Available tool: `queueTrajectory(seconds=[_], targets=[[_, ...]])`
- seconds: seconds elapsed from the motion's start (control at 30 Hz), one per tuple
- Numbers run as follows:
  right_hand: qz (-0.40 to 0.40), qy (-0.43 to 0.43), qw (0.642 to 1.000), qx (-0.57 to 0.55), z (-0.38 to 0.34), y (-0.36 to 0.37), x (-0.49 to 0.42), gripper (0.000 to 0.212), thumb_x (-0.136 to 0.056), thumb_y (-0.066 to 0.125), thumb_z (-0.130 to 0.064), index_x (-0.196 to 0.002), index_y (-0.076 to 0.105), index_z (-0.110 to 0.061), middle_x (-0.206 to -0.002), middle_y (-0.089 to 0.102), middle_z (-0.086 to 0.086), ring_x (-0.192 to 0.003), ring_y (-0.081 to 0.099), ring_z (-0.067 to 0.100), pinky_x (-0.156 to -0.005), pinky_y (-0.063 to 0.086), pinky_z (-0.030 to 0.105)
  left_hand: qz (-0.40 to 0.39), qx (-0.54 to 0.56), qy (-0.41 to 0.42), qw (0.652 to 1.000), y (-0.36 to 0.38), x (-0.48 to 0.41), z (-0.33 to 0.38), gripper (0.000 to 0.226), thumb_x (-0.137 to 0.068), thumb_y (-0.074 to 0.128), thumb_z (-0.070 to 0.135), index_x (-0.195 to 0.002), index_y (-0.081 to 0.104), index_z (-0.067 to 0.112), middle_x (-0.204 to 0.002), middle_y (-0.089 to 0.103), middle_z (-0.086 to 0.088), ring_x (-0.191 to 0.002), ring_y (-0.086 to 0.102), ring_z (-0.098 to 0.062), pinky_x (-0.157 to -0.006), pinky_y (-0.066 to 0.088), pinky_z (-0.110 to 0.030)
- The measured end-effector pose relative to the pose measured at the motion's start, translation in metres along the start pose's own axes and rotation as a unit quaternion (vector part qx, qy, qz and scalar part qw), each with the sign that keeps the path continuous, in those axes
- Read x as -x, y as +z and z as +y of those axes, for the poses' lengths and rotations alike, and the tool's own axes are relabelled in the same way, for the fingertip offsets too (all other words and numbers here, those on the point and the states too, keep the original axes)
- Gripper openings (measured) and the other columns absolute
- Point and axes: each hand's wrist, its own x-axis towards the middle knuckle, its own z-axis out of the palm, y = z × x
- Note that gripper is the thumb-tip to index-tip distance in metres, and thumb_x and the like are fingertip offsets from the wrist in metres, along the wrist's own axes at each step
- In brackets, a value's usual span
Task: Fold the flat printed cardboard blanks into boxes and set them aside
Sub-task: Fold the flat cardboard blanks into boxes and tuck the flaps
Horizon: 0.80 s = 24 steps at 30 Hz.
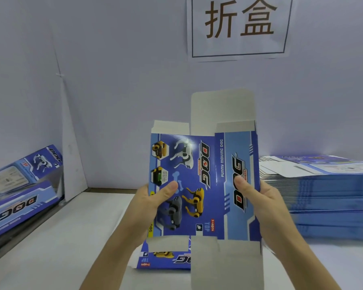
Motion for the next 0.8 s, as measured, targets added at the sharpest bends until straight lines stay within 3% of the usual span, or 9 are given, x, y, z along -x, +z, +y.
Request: queueTrajectory(seconds=[0.17, 0.23, 0.3, 0.43, 0.53, 0.6, 0.67, 0.73, 0.8], targets=[[-0.053, 0.005, 0.998, -0.045, -0.008, -0.005, 0.004, 0.043, -0.069, 0.066, -0.044, -0.104, 0.064, -0.020, -0.094, 0.077, 0.005, -0.083, 0.075, 0.024, -0.057, 0.060, 0.032, -0.003, 0.008, 0.018, 1.000, 0.004, 0.001, 0.002, 0.037, -0.060, 0.070, 0.044, -0.088, 0.072, 0.020, -0.090, 0.075, -0.009, -0.079, 0.073, -0.025, -0.066, 0.061, -0.039], [-0.056, -0.016, 0.997, -0.055, -0.010, -0.003, 0.005, 0.032, -0.072, 0.065, -0.039, -0.101, 0.067, -0.024, -0.094, 0.077, 0.003, -0.084, 0.075, 0.022, -0.054, 0.059, 0.030, 0.021, 0.021, 0.024, 0.999, 0.003, -0.001, 0.002, 0.047, -0.060, 0.070, 0.042, -0.101, 0.070, 0.019, -0.095, 0.075, -0.008, -0.083, 0.073, -0.026, -0.069, 0.060, -0.044], [-0.036, -0.040, 0.997, -0.049, -0.009, -0.001, 0.006, 0.022, -0.075, 0.064, -0.037, -0.094, 0.070, -0.029, -0.093, 0.077, 0.001, -0.085, 0.074, 0.019, -0.056, 0.060, 0.028, 0.035, 0.030, 0.025, 0.999, 0.002, -0.002, 0.002, 0.060, -0.062, 0.070, 0.041, -0.113, 0.062, 0.011, -0.099, 0.074, -0.009, -0.085, 0.072, -0.026, -0.065, 0.060, -0.041], [-0.007, -0.081, 0.997, -0.001, -0.009, 0.006, 0.008, 0.024, -0.078, 0.062, -0.036, -0.100, 0.069, -0.027, -0.092, 0.077, -0.003, -0.087, 0.074, 0.017, -0.059, 0.060, 0.027, 0.045, 0.057, 0.023, 0.997, 0.002, -0.001, 0.005, 0.058, -0.066, 0.069, 0.040, -0.109, 0.063, 0.001, -0.089, 0.074, -0.016, -0.073, 0.071, -0.030, -0.057, 0.057, -0.033], [0.030, -0.111, 0.992, 0.053, -0.009, 0.006, 0.006, 0.044, -0.081, 0.062, -0.043, -0.122, 0.060, -0.028, -0.119, 0.068, -0.006, -0.108, 0.066, 0.012, -0.081, 0.054, 0.022, 0.097, 0.109, 0.042, 0.988, 0.006, -0.005, 0.003, 0.062, -0.070, 0.067, 0.046, -0.110, 0.065, -0.002, -0.103, 0.066, -0.031, -0.083, 0.064, -0.043, -0.073, 0.056, -0.050], [0.096, -0.093, 0.987, 0.084, -0.006, -0.002, 0.002, 0.068, -0.083, 0.067, -0.054, -0.142, 0.042, -0.032, -0.141, 0.049, -0.007, -0.126, 0.049, 0.011, -0.099, 0.043, 0.028, 0.129, 0.229, 0.031, 0.964, 0.009, -0.011, 0.003, 0.037, -0.082, 0.061, 0.040, -0.102, 0.072, 0.012, -0.098, 0.072, -0.017, -0.083, 0.070, -0.033, -0.069, 0.060, -0.043], [0.124, -0.054, 0.987, 0.090, -0.006, -0.008, 0.000, 0.091, -0.069, 0.062, -0.064, -0.148, 0.032, -0.033, -0.150, 0.040, -0.007, -0.134, 0.040, 0.014, -0.111, 0.033, 0.038, 0.104, 0.371, 0.003, 0.923, 0.018, -0.017, 0.007, 0.022, -0.091, 0.054, 0.029, -0.095, 0.072, 0.018, -0.083, 0.074, -0.007, -0.070, 0.072, -0.022, -0.057, 0.060, -0.037], [0.065, -0.023, 0.995, 0.071, -0.005, -0.007, -0.001, 0.094, -0.059, 0.066, -0.066, -0.143, 0.040, -0.035, -0.147, 0.045, -0.006, -0.131, 0.047, 0.016, -0.109, 0.036, 0.041, 0.094, 0.471, -0.001, 0.877, 0.031, -0.019, 0.009, 0.022, -0.086, 0.055, 0.018, -0.105, 0.065, 0.013, -0.086, 0.075, -0.008, -0.074, 0.074, -0.022, -0.059, 0.061, -0.038], [-0.055, 0.010, 0.998, 0.032, -0.004, 0.004, 0.002, 0.076, -0.057, 0.078, -0.058, -0.125, 0.050, -0.040, -0.139, 0.054, -0.005, -0.119, 0.057, 0.009, -0.099, 0.044, 0.034, 0.102, 0.518, -0.020, 0.849, 0.046, -0.018, 0.006, 0.019, -0.084, 0.057, 0.012, -0.102, 0.064, 0.008, -0.083, 0.075, -0.012, -0.073, 0.074, -0.021, -0.056, 0.060, -0.035]])
